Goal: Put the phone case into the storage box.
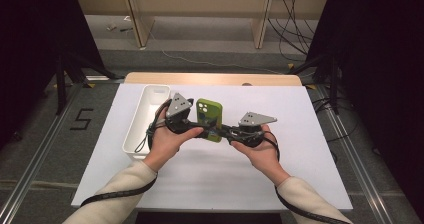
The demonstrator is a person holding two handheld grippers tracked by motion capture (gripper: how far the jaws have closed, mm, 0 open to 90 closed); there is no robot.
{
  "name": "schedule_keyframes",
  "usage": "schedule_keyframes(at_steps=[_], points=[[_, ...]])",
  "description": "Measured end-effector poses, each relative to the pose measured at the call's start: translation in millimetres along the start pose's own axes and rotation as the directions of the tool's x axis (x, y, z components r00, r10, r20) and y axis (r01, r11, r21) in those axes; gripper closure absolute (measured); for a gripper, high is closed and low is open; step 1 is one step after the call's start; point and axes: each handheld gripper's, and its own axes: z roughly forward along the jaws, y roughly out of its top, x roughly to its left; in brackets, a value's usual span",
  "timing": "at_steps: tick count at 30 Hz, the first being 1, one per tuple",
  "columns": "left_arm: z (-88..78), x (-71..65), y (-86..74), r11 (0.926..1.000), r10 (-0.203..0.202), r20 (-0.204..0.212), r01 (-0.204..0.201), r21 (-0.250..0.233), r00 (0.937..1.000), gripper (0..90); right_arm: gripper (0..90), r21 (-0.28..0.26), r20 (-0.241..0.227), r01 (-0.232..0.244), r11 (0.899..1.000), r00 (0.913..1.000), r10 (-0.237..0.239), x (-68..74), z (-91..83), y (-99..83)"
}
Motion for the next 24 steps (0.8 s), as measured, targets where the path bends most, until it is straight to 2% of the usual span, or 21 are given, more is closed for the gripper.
schedule_keyframes(at_steps=[3, 12, 24], points=[[2.0, -1.3, 1.0, 1.0, 0.004, -0.017, -0.004, -0.003, 0.9998, 1.2, 79.3, 0.004, 0.012, -0.001, 1.0, 0.9999, 0.001, 0.5, 0.9, 0.1], [8.6, -5.9, 3.6, 0.9999, 0.009, -0.025, -0.009, -0.008, 0.9996, 3.3, 79.3, 0.004, 0.026, -0.002, 1.0, 0.9997, 0.001, 2.1, 3.1, 0.5], [15.0, -10.8, 5.1, 0.9998, -0.004, -0.058, 0.003, -0.019, 0.9983, 6.5, 79.3, -0.005, 0.042, -0.006, 1.0, 0.9991, 0.007, 3.2, 4.8, 0.7]])
